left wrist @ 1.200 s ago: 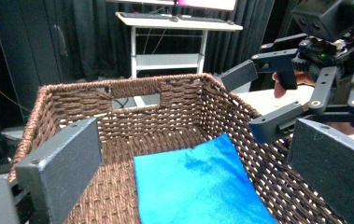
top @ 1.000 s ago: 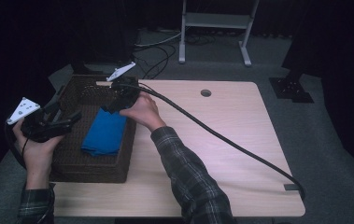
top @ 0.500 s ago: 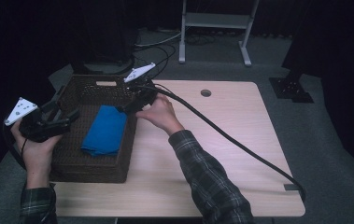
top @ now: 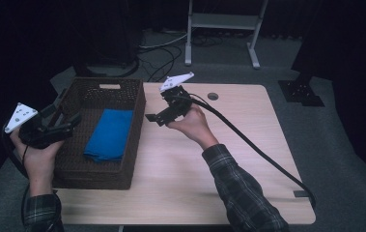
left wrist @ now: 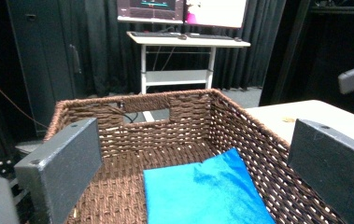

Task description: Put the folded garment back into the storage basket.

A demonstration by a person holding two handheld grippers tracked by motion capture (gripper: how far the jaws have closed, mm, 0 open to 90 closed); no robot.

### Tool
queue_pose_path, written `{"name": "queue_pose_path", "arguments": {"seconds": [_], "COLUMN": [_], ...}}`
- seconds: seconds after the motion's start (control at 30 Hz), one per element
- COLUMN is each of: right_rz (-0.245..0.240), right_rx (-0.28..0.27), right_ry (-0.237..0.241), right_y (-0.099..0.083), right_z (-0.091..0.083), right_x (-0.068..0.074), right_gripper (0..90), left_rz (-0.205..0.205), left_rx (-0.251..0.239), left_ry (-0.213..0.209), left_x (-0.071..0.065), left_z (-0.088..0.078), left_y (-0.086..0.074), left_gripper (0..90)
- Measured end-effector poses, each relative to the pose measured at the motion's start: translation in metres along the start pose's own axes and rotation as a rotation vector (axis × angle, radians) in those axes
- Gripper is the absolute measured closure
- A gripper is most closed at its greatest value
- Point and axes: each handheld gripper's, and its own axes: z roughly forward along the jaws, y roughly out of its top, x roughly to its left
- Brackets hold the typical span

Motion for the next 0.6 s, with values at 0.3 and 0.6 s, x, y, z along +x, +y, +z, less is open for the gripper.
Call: {"name": "queue_pose_path", "arguments": {"seconds": [0.3,0.6], "right_rz": [0.024,0.044], "right_rx": [-0.016,-0.026], "right_ry": [-0.024,-0.058], "right_y": [-0.028,-0.054], "right_z": [-0.032,-0.061], "right_x": [-0.008,-0.016], "right_gripper": [0.0,0.0], "left_rz": [-0.009,-0.001], "left_rx": [-0.012,-0.002], "left_ry": [0.021,0.039], "left_x": [0.000,-0.001], "left_z": [-0.001,0.000], "left_y": [0.000,0.000], "left_gripper": [2.2,2.2]}}
